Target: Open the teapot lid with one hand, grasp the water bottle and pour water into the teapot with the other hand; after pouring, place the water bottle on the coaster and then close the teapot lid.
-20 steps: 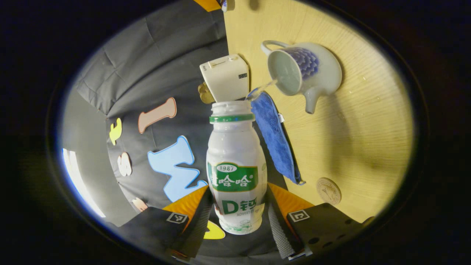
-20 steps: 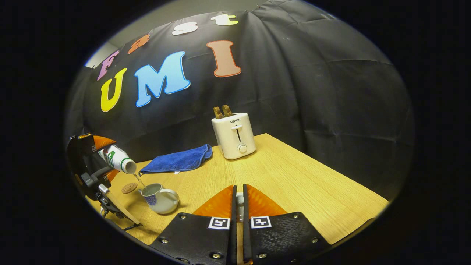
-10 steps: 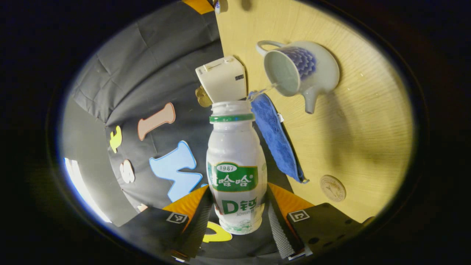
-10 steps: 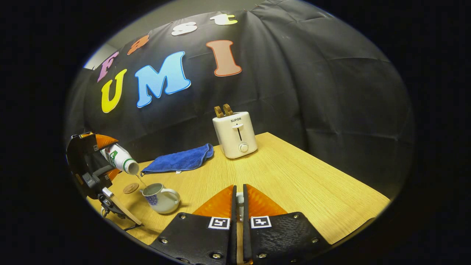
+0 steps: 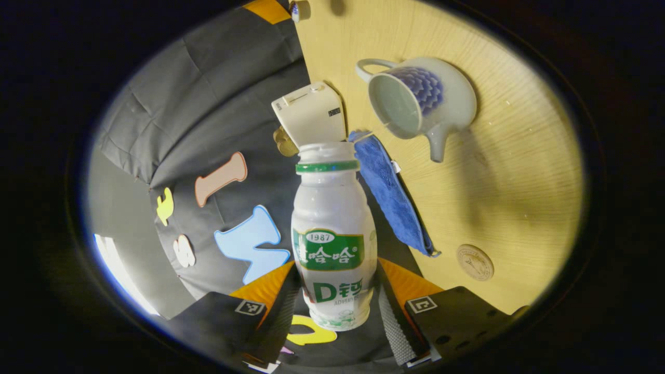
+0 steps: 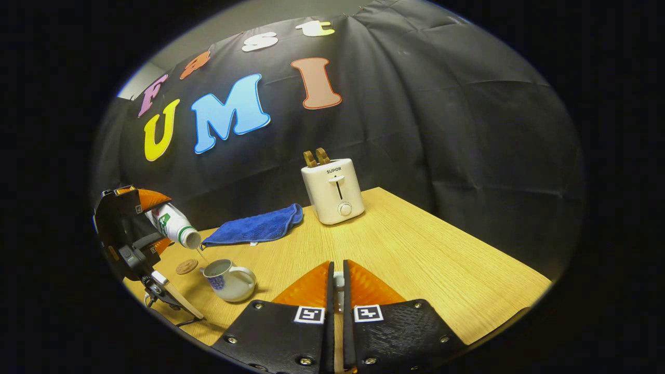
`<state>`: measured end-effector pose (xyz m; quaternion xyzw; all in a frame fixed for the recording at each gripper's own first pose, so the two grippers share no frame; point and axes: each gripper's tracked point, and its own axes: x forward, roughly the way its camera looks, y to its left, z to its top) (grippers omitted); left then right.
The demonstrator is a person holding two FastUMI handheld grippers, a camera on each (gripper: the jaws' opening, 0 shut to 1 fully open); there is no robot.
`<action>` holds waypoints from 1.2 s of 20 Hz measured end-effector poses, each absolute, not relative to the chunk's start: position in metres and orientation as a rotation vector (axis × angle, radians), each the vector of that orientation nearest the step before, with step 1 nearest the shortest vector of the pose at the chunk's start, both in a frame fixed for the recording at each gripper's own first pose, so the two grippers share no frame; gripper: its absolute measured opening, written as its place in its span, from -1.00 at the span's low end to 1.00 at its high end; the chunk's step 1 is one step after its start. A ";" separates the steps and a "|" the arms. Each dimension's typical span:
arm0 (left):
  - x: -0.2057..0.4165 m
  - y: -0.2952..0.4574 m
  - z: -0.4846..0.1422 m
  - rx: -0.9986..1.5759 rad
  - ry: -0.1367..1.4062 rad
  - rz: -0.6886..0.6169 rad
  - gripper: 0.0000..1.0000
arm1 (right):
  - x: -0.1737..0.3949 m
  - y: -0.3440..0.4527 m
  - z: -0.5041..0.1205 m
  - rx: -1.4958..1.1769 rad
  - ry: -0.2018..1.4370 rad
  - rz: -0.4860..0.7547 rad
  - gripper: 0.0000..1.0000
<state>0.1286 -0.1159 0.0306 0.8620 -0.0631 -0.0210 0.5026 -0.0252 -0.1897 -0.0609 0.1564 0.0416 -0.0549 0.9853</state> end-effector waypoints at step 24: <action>0.127 -0.117 0.010 1.735 -0.095 -0.158 0.79 | -0.025 -0.181 -0.052 0.286 0.063 -0.082 -0.87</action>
